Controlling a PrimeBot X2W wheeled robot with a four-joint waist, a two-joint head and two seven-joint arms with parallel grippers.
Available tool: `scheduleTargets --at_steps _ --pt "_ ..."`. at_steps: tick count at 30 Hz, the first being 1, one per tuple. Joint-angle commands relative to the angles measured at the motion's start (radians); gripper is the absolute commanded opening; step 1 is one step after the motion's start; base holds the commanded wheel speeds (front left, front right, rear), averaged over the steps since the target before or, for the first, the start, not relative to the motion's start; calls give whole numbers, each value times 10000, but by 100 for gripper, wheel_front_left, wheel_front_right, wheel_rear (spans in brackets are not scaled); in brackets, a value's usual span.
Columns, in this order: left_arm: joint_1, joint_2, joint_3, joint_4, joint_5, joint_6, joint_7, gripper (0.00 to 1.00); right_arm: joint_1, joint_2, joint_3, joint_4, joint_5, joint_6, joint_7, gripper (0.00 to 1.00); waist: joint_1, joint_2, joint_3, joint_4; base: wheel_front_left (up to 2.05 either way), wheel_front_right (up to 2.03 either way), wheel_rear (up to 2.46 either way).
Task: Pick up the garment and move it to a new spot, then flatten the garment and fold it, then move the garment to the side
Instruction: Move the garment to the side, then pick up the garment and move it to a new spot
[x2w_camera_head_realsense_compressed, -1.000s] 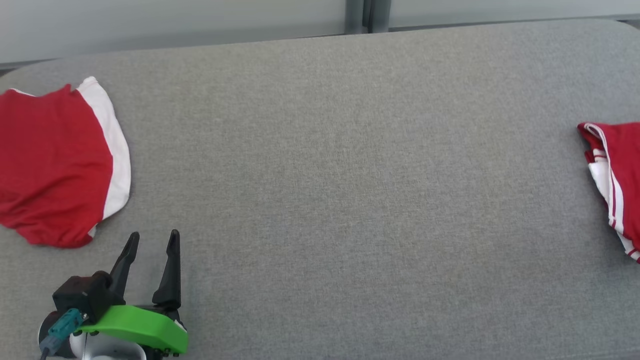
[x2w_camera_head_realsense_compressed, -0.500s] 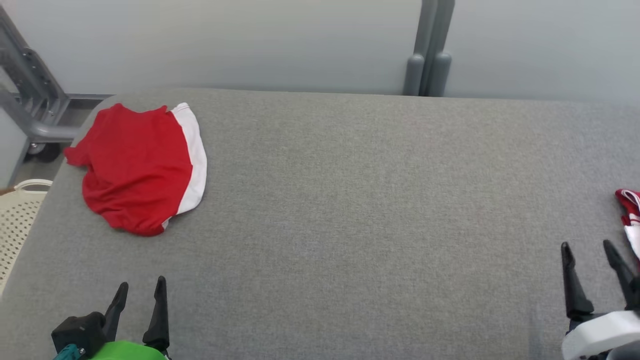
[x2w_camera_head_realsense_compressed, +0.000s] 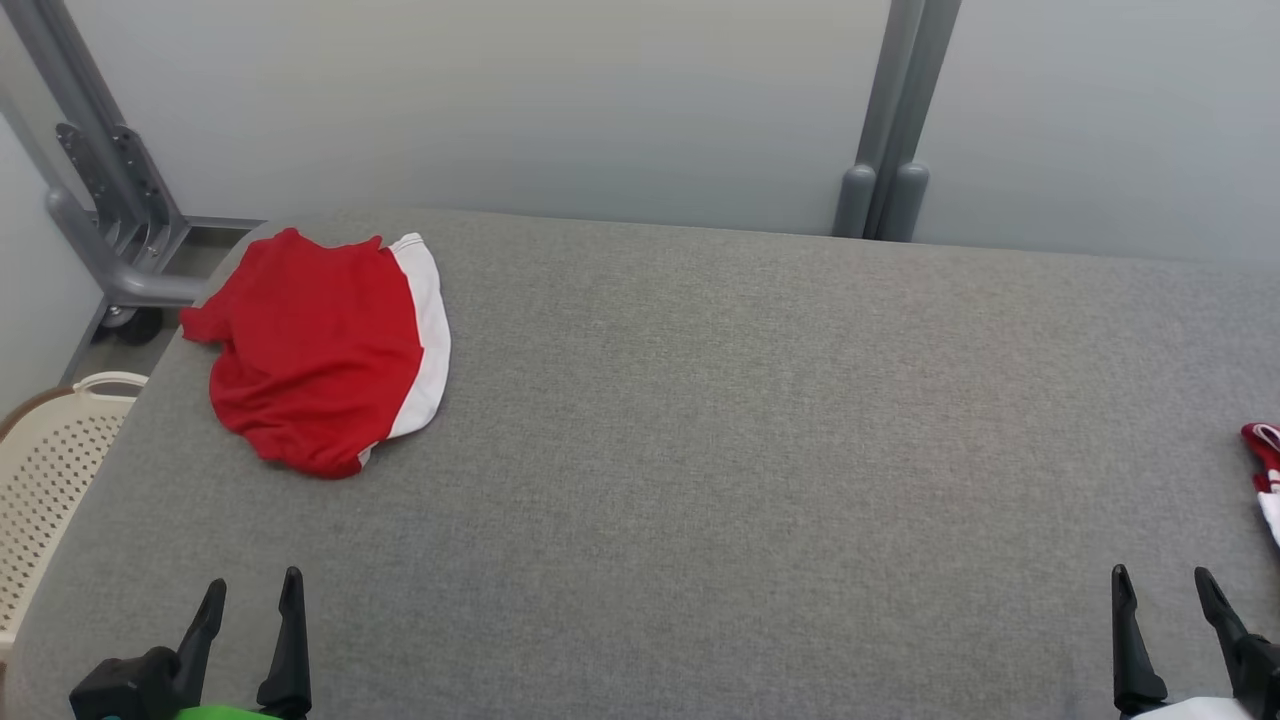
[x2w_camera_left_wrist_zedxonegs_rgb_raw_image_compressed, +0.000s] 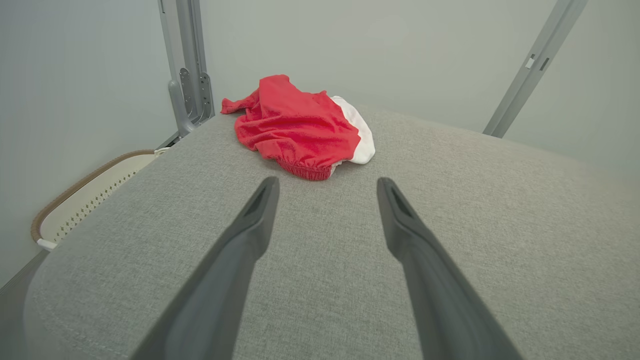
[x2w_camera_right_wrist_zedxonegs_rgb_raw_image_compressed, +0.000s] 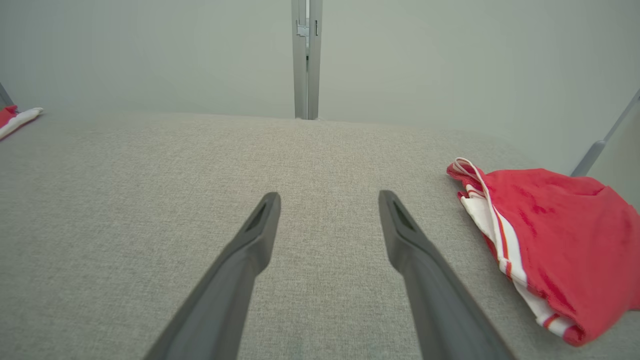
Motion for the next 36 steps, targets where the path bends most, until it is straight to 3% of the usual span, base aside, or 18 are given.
scheduleTargets --at_steps 1,8,15,36 --pt "120 -113 149 30 186 -174 -28 100 -98 78 -79 58 -85 -13 -85 100 1 0 52 -223 0 0 0" --pt "74 -387 408 374 523 -918 -28 100 -213 156 -149 -62 -247 -13 -85 100 1 0 102 -748 0 0 0" --pt "131 -279 398 712 742 -1441 -29 100 -337 163 -44 -219 -275 -13 -82 100 1 0 143 -1095 0 0 0" --pt "148 -736 952 501 1227 -1721 -29 100 -571 92 56 -34 -504 -14 -84 100 1 0 362 -1221 0 0 0"
